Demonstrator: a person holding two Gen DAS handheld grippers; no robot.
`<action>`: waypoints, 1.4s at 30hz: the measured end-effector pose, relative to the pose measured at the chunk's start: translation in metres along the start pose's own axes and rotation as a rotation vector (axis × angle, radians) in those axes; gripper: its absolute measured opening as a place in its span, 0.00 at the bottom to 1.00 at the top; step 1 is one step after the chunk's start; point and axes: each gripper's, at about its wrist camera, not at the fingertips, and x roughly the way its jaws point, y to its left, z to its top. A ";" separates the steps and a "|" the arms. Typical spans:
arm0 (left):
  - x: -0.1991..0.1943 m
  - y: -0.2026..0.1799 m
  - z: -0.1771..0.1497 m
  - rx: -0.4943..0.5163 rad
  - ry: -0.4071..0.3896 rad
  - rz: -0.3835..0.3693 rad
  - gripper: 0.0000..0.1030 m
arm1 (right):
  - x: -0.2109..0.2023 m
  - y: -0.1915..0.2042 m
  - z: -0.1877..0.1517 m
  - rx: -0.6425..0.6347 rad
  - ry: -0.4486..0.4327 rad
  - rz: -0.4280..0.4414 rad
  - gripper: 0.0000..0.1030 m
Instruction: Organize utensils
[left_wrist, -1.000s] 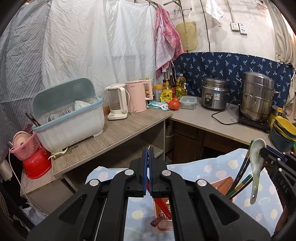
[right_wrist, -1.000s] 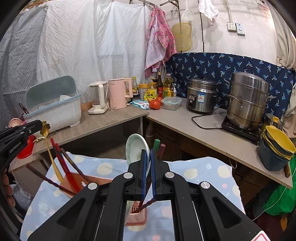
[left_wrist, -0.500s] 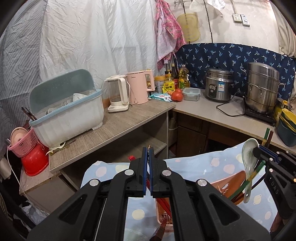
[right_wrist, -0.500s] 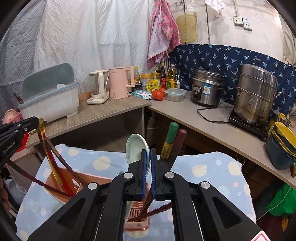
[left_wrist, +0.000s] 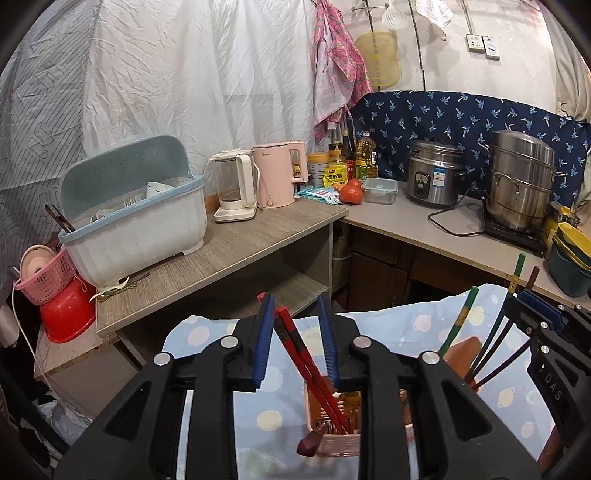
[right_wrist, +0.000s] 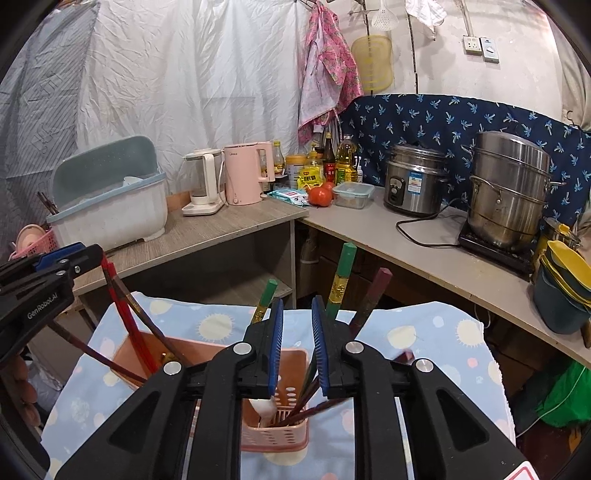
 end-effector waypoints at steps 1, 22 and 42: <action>-0.002 0.000 0.000 -0.004 0.000 -0.003 0.23 | -0.002 0.001 0.000 -0.001 0.000 0.001 0.16; -0.067 -0.012 -0.038 -0.035 0.042 -0.040 0.37 | -0.077 0.017 -0.040 0.044 0.040 0.051 0.32; -0.116 -0.022 -0.101 -0.061 0.112 -0.020 0.82 | -0.134 0.016 -0.101 0.100 0.154 0.029 0.53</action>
